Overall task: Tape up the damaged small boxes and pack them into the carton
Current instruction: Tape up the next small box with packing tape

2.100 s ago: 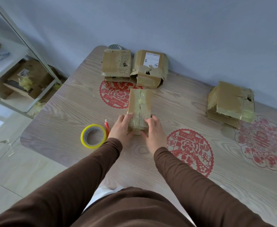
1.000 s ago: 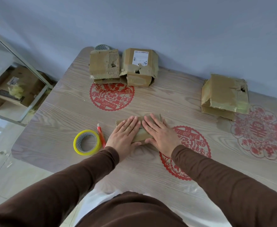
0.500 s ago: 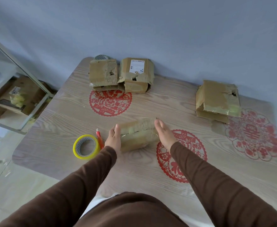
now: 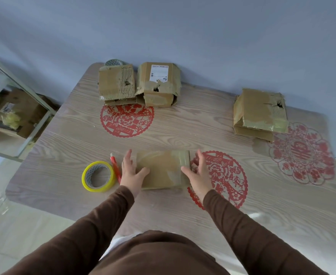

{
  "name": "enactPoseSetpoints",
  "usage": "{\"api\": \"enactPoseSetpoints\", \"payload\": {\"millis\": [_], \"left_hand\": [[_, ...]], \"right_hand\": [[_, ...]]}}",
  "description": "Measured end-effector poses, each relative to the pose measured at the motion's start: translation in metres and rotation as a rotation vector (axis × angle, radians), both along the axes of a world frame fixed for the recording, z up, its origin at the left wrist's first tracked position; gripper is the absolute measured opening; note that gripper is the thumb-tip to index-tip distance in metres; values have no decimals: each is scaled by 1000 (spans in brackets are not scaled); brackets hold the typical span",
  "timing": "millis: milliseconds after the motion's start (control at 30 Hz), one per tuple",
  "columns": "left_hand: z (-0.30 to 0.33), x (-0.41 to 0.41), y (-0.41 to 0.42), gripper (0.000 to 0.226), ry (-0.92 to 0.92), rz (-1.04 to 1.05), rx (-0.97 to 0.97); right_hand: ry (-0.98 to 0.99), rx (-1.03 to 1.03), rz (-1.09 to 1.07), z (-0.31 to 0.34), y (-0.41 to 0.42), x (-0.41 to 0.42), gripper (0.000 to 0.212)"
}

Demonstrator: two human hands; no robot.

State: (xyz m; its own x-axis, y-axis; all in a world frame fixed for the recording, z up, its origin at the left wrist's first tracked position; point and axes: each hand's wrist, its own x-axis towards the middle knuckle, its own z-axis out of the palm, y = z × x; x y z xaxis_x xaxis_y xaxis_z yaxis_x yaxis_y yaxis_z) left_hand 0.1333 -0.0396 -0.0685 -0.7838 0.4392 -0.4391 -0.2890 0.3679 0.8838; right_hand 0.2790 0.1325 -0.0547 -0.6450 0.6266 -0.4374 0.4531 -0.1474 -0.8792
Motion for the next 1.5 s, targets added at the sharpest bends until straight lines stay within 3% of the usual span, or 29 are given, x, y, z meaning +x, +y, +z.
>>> {"api": "enactPoseSetpoints", "payload": {"millis": [67,133,333,500,567,633,767,833,900,1000,1100,1200,1300,1367,1500], "left_hand": [[2,-5,13,85,16,-53,-69],[1,-6,21,77,115,-109,-216],[-5,-5,22,65,248,-130,-351],[4,-12,24,90,148,-179,-403],[13,-17,25,90,59,-210,-487],[22,-15,22,75,88,-206,-435],[32,-6,9,37,337,-21,-208],[31,-3,5,41,338,15,-126],[33,10,1,66,379,-58,-97],[33,21,-3,76,483,-175,-166],[21,3,-5,87,678,-331,-364],[12,-18,1,81,998,-693,-488],[11,-27,7,86,1135,-849,-487],[7,-31,4,92,1225,-919,-480],[0,-35,8,83,1291,-935,-474]], "right_hand": [[-25,-85,32,-5,4,-10,102],[-89,-44,56,-12,1,-21,108],[-153,172,35,-24,-2,-28,87],[-274,251,154,-12,3,-24,103],[-290,249,189,-5,7,-21,94],[-238,231,140,2,5,-14,77],[53,246,33,20,-8,-3,56],[123,177,36,20,-12,-4,51],[88,163,27,13,-14,-3,46],[0,352,104,4,-14,1,46],[-43,584,247,1,-1,-6,67],[-177,962,637,7,17,-20,78],[-212,1183,940,11,23,-27,80],[-233,1248,1015,6,24,-29,90],[-240,1354,993,-10,27,-29,79]]}}
